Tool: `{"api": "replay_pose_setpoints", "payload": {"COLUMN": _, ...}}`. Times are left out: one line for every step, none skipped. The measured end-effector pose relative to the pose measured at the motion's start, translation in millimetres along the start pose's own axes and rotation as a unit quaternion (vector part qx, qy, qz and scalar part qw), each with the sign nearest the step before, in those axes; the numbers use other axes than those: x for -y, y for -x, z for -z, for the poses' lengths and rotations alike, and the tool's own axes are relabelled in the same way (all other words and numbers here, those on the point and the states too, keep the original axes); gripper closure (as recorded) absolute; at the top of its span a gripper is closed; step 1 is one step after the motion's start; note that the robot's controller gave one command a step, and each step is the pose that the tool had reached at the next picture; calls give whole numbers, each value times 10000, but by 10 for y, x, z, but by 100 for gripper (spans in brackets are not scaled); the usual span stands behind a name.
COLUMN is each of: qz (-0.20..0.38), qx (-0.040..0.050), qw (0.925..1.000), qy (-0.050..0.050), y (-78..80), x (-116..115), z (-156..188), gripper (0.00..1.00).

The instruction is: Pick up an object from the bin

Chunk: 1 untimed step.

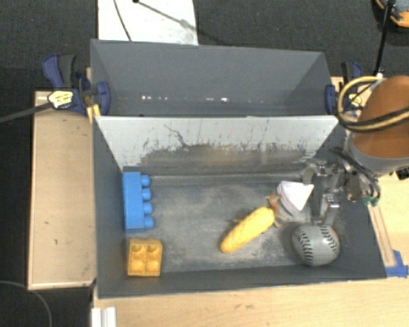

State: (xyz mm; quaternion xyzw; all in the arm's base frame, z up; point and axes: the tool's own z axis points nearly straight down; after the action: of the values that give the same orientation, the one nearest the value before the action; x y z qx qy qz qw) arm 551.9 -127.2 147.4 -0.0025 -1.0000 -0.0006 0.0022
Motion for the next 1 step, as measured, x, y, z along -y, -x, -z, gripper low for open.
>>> {"api": "replay_pose_setpoints", "payload": {"qz": 20, "qx": 38, "qw": 10000, "qy": -8, "y": 20, "x": -4, "z": 44, "gripper": 0}}
